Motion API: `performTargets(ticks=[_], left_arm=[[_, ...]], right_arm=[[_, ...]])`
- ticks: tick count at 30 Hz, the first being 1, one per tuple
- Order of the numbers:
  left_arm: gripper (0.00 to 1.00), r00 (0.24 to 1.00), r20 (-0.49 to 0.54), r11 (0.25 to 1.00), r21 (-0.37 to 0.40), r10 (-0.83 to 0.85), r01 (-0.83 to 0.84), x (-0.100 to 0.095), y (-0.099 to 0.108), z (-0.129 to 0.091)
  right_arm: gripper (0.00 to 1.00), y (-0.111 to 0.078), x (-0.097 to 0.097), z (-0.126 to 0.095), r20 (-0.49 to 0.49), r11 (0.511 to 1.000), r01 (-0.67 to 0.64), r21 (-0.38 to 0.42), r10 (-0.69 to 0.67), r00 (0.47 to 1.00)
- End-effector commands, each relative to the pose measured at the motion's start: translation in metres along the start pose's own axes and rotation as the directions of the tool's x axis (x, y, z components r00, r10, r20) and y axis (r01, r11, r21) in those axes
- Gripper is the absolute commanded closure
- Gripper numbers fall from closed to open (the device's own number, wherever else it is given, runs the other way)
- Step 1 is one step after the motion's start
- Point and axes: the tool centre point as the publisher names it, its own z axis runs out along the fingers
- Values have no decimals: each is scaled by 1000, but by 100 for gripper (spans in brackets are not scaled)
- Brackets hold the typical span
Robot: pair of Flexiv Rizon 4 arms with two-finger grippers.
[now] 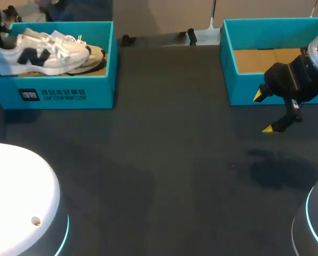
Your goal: Take the shoe out of the shoebox, open the shoe tongue, remove and reinsert the insole, then place the shoe into the shoebox
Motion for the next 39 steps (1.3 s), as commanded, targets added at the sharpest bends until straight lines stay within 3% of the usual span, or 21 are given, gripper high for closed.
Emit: performTargets(ticks=[1,14,33,39], left_arm=[[100,1000,7,1000,1,8,-8,6,-12,-31],[100,999,-35,999,-34,-23,22,22,-29,-73],[100,999,-35,999,-34,-23,22,22,-29,-73],[100,996,-53,996,-49,-76,73,15,-58,-83]], right_arm=[[0,1,0,1,1,1000,-1,4,1,1000],[0,1,0,1,1,1000,-1,4,1,1000],[0,1,0,1,1,1000,-1,4,1,1000],[0,1,0,1,1,1000,-1,4,1,1000]])
